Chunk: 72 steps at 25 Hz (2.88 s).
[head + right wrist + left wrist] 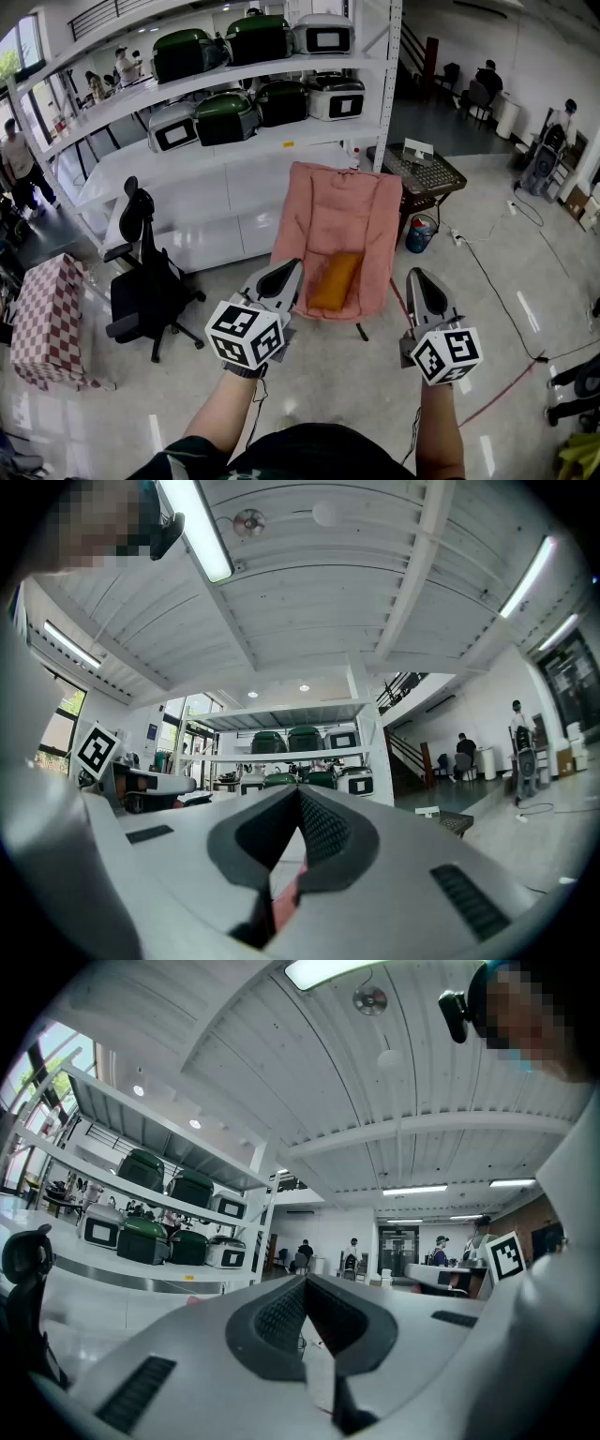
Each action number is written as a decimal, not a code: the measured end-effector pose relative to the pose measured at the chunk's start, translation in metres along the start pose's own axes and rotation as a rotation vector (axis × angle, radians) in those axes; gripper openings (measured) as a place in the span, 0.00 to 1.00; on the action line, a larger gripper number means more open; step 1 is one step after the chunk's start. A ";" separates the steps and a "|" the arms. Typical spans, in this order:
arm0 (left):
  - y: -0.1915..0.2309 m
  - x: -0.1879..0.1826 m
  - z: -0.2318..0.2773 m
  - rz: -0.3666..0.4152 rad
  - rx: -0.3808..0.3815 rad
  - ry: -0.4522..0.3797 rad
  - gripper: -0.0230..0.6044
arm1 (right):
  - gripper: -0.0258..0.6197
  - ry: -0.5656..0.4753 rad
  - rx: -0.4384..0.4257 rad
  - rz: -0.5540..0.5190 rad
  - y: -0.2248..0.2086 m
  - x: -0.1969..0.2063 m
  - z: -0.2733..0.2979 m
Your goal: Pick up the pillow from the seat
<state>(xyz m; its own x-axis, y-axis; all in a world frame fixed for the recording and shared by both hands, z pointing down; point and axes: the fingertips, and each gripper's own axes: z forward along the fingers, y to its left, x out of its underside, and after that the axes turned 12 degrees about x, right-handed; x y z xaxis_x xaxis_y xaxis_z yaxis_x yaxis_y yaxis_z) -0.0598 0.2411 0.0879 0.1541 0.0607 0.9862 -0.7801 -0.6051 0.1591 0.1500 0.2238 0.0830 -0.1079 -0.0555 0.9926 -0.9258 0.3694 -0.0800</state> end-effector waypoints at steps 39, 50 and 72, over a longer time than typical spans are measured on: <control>-0.032 0.061 0.051 0.037 -0.099 0.059 0.04 | 0.04 0.075 -0.105 0.158 -0.064 0.057 0.000; 0.053 0.099 0.094 -0.022 -0.036 0.097 0.04 | 0.04 0.125 -0.056 0.153 -0.050 0.094 0.079; 0.205 0.343 0.194 0.036 0.185 0.410 0.04 | 0.04 0.247 0.024 0.162 -0.026 0.228 0.257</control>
<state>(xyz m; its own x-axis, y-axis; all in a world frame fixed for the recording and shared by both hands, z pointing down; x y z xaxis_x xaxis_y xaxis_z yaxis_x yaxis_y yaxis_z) -0.0488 -0.0162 0.4498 -0.1533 0.3243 0.9335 -0.6531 -0.7422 0.1505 0.0564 -0.0365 0.2876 -0.1664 0.2308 0.9587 -0.9124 0.3327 -0.2384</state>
